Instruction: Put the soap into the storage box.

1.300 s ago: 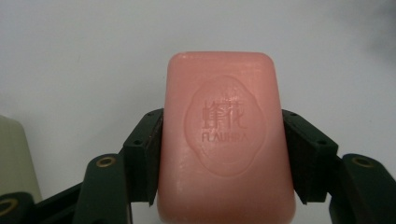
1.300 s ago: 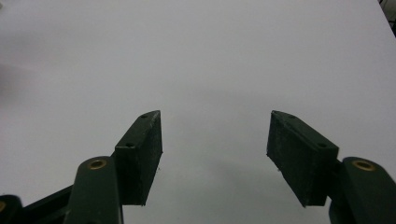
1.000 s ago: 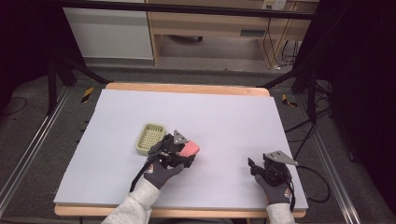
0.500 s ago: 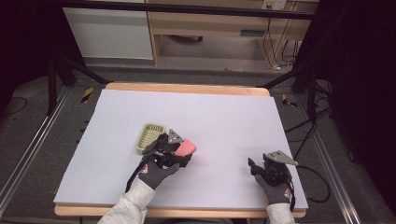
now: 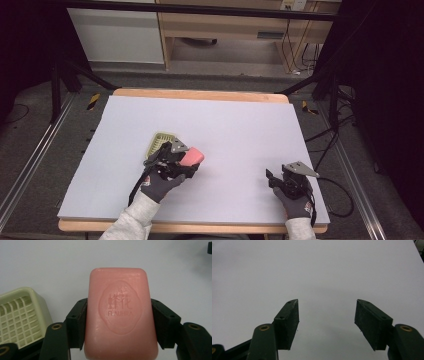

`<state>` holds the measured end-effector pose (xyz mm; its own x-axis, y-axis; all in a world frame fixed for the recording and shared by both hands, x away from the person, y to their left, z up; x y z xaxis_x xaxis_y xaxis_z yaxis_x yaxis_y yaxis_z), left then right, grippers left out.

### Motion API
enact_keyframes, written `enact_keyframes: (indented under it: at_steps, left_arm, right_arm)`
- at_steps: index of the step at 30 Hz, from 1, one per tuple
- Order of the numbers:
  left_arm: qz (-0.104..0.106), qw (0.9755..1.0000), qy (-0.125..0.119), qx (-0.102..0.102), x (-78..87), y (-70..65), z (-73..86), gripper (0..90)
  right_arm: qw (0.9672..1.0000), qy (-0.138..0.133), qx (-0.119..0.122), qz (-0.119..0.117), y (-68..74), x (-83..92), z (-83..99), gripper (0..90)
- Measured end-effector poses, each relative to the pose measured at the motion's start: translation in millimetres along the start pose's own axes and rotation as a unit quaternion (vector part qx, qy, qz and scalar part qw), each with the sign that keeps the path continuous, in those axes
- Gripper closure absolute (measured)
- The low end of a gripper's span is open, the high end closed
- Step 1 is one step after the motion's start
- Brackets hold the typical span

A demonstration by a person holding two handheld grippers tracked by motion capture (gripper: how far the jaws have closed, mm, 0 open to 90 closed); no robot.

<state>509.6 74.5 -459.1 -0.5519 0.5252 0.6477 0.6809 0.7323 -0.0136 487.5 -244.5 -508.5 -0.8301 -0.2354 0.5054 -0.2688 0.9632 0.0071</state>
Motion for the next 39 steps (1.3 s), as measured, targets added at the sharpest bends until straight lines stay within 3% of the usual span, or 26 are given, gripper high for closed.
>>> enact_keyframes:
  at_steps: [14, 39]
  left_arm:
    - [-0.018, 0.9995, -0.011, 0.023, 13.3, 22.5, 3.8, 37.2]
    - [-0.039, 0.9975, -0.024, 0.054, 24.2, 47.6, 4.4, 37.2]
  right_arm:
    - [1.0000, -0.002, 0.003, -0.001, -0.3, 0.7, -0.1, 36.1]
    - [1.0000, -0.001, 0.000, -0.004, 1.3, 1.6, -0.3, 36.0]
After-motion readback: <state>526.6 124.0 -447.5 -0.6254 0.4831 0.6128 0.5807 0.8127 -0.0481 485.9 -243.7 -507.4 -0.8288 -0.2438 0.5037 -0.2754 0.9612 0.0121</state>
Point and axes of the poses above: each handheld gripper's, and its own axes: x roughly backward along the jaws, z roughly out of its underside, y roughly to its left, the point moved 7 cm from there along -x, roughly forward along the jaws, and after that the axes turned 3 degrees about -y, right-handed, at the moved point
